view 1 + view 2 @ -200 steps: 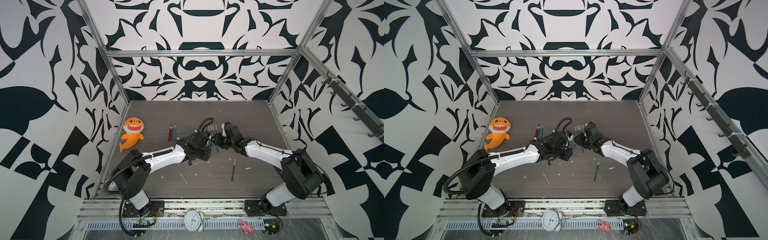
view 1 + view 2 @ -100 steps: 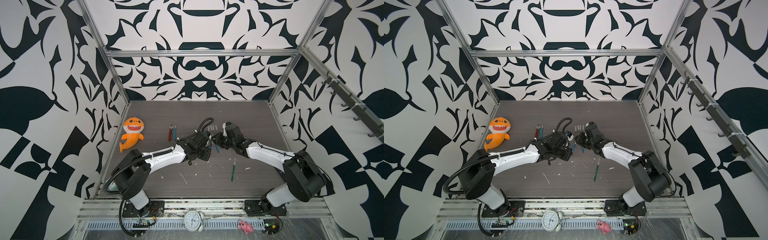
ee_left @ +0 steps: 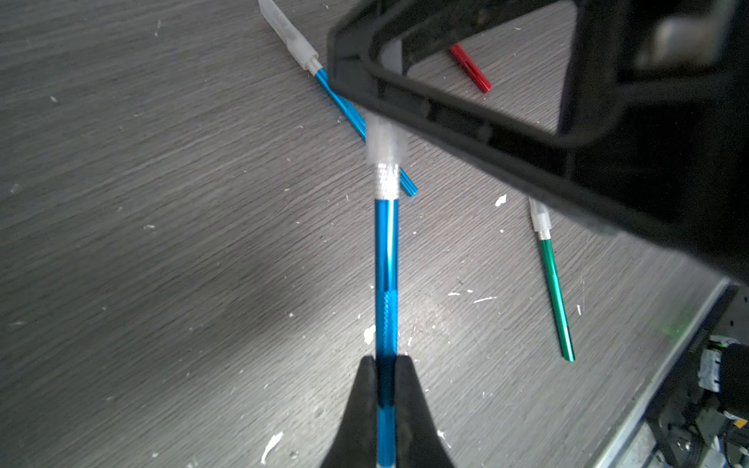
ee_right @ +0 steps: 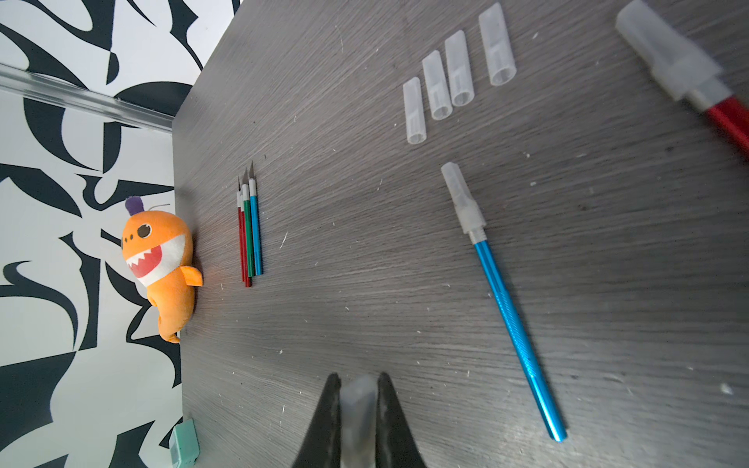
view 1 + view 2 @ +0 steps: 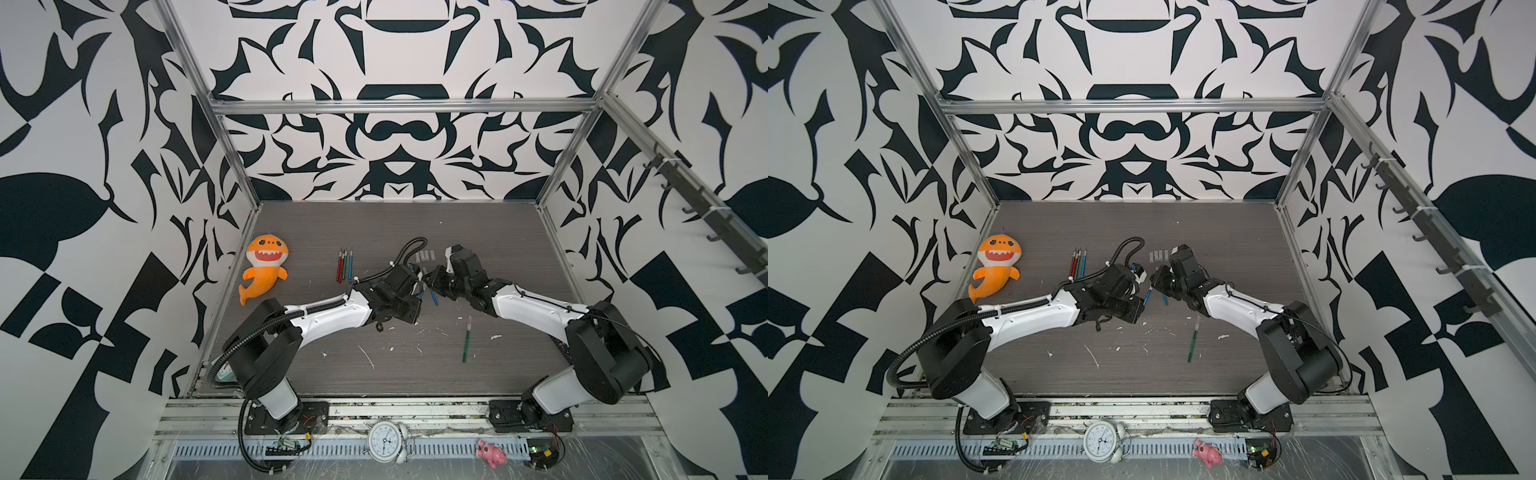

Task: Remove protective caps from carving knives
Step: Remove the protective sleeve from the carving knife.

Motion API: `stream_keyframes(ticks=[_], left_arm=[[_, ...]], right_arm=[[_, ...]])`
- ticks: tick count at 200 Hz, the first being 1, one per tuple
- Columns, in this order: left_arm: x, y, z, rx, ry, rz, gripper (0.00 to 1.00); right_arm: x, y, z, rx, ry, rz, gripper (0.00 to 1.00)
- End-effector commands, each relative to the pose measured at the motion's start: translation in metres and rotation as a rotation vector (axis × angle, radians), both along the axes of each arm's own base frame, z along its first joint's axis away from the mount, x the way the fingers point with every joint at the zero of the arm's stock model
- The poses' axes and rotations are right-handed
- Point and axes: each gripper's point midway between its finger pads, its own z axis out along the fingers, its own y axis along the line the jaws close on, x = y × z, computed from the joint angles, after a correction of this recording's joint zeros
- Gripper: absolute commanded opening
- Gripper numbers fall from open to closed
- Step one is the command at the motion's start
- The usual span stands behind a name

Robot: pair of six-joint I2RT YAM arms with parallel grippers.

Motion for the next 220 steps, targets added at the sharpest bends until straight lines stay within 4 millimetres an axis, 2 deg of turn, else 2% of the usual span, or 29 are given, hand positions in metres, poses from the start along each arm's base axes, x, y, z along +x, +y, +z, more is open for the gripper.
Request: stream_keyframes(ticks=[1,100,158,192,220], left_arm=[[-0.001,0.003,0.004,-0.004,-0.016,0.006,0.00],[-0.005,0.006,0.001,-0.002,0.000,0.011,0.00],[-0.001,0.017,0.009,0.039,-0.037,0.029,0.00],[0.008,0.025,0.017,0.062,-0.069,0.056,0.00],[0.030,0.050,0.019,0.113,-0.083,0.151,0.00]], right_arm=[[0.008,-0.004,0.016,0.005,-0.052,-0.030,0.00],[0.033,-0.018,0.042,0.006,-0.106,-0.074,0.00],[0.041,-0.044,0.063,-0.024,-0.148,-0.104,0.00],[0.035,-0.049,0.074,-0.062,-0.181,-0.069,0.00],[0.024,-0.052,0.077,-0.088,-0.195,-0.035,0.00]])
